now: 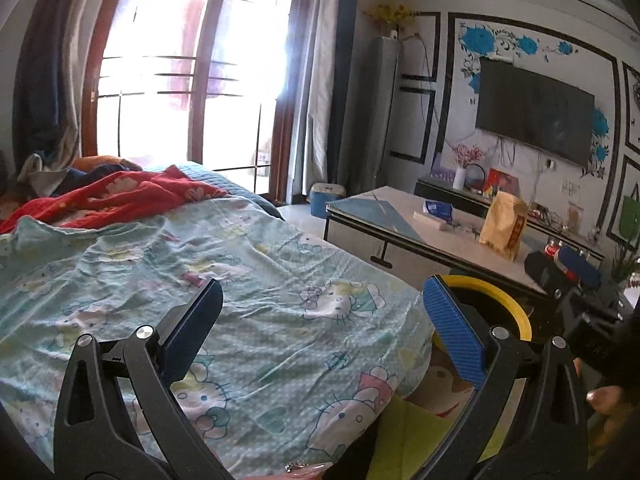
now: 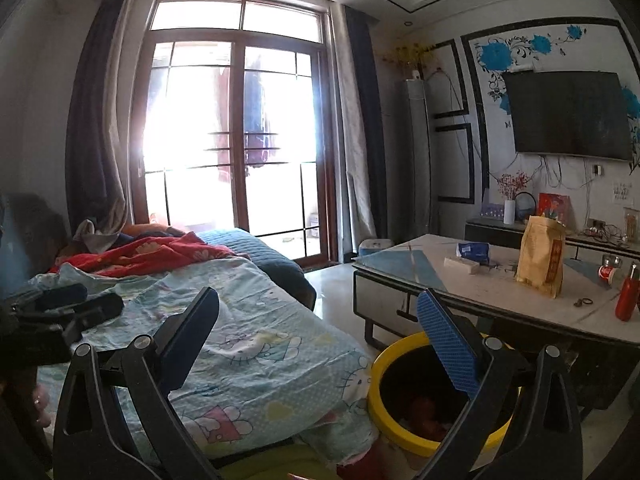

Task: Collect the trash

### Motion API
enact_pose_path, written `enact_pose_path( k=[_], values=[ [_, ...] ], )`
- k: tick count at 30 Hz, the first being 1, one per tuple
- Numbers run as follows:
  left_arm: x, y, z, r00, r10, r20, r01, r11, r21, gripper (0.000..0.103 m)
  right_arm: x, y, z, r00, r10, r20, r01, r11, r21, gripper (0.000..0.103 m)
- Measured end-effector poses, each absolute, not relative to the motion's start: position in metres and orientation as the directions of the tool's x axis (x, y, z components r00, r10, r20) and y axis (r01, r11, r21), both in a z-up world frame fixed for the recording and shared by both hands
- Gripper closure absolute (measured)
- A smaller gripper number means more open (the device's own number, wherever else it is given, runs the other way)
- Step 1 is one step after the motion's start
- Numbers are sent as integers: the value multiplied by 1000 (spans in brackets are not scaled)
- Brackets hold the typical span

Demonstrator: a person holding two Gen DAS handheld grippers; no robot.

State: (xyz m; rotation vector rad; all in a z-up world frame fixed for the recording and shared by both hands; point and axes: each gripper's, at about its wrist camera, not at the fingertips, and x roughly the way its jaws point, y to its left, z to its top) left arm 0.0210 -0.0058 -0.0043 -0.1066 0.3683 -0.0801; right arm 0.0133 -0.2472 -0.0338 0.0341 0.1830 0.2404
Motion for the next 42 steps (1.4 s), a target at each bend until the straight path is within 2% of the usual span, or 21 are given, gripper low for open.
enact_pose_path(
  k=[42],
  values=[
    [14,-11,-9,933,-110,-343,75,990,-116,11,19,-249,-47,952,228,-205,-220,974,59,6]
  ],
)
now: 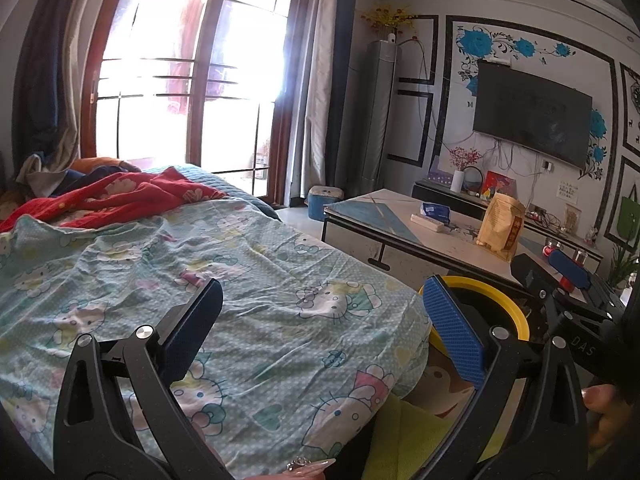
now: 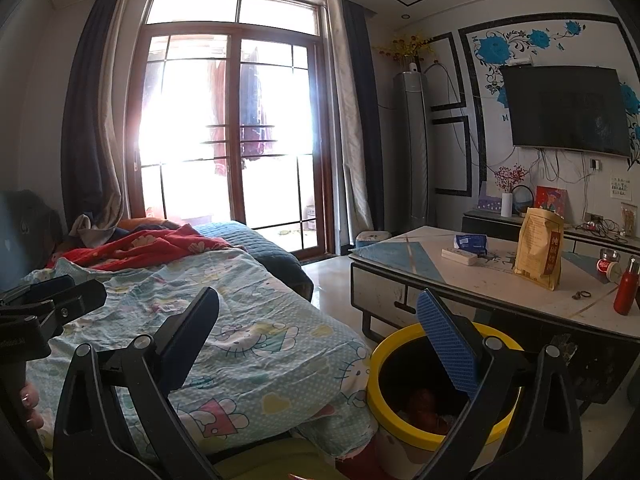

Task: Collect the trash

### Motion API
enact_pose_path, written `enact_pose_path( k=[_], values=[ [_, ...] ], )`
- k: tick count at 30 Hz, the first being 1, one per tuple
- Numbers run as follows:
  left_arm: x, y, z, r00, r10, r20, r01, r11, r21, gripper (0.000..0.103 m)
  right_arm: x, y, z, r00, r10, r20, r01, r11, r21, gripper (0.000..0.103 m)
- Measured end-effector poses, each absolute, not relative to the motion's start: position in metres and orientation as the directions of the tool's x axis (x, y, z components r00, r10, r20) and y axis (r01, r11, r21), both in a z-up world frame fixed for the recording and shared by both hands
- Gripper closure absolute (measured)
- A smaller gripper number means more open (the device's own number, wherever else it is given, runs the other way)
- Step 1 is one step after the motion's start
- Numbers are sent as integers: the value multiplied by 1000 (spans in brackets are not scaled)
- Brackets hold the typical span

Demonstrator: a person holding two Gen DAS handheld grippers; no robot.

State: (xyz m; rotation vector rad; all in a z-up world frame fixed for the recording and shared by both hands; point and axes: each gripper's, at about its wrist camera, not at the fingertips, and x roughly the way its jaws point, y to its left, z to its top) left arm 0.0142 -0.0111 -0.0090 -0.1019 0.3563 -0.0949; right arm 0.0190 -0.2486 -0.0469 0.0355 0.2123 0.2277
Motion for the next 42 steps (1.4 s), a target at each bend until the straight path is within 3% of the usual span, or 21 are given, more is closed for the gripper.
enact_pose_path(
  k=[42],
  values=[
    [19,-9,-15,919,-97,-382,45,989,-144,11,19,-249,-47,952,228,-205,-221,974,58,6]
  ],
)
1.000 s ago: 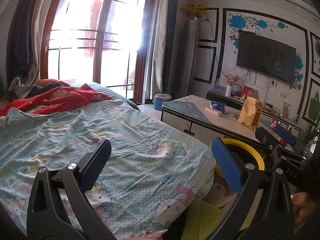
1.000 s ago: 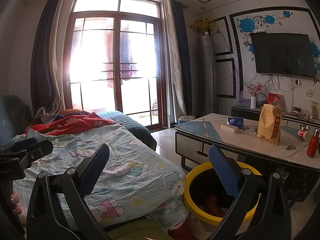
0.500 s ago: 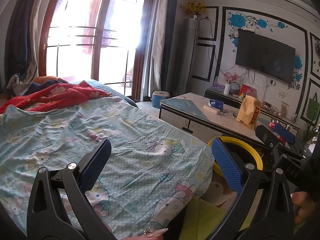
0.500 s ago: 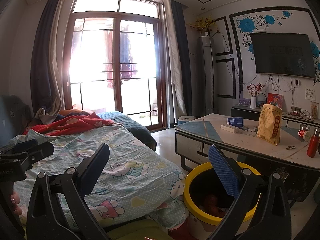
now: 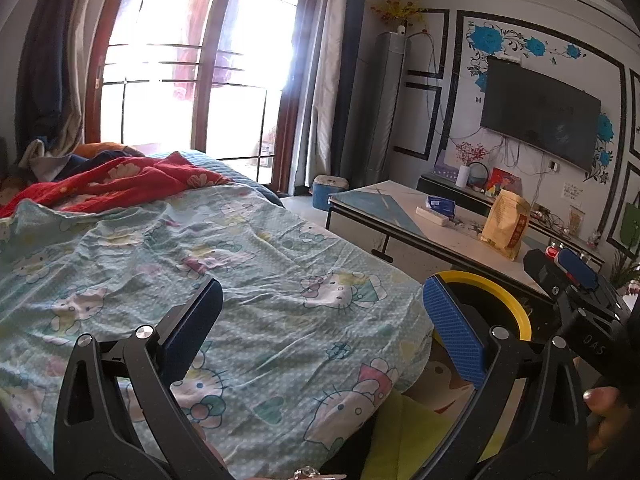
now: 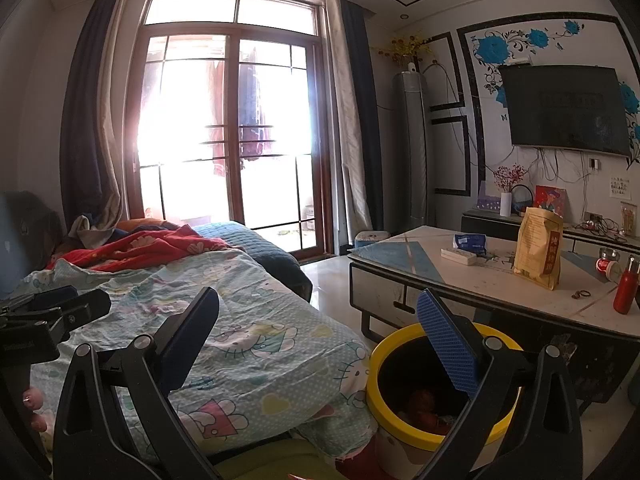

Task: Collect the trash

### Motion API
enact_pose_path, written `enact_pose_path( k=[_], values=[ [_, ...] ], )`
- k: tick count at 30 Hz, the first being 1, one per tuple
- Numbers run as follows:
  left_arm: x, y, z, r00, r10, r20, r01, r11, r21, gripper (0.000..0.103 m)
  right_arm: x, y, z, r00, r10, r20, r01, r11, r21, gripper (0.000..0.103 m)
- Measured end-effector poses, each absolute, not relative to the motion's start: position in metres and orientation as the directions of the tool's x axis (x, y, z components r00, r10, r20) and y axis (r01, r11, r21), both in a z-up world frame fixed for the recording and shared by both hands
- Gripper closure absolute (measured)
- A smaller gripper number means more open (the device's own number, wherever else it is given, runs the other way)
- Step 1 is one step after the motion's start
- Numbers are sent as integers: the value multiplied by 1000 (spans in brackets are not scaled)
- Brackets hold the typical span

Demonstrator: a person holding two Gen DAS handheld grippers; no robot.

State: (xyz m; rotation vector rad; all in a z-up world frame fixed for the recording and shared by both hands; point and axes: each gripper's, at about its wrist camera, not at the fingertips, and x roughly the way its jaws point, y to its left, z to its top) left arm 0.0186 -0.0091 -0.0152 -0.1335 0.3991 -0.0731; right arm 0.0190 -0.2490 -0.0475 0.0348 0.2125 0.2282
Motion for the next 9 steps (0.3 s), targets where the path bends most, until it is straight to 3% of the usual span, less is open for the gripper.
enact_pose_path(
  k=[5,9],
  values=[
    [20,6,-14,914,-69,-401,-2,985,-174,11,20,-247,-46,950,238,-200,-233,971,48,6],
    [16,60,-3,890,32,-454,-139,969,-205,11,30,-228,-36,924,312,-223,-312,950,36,6]
  ],
)
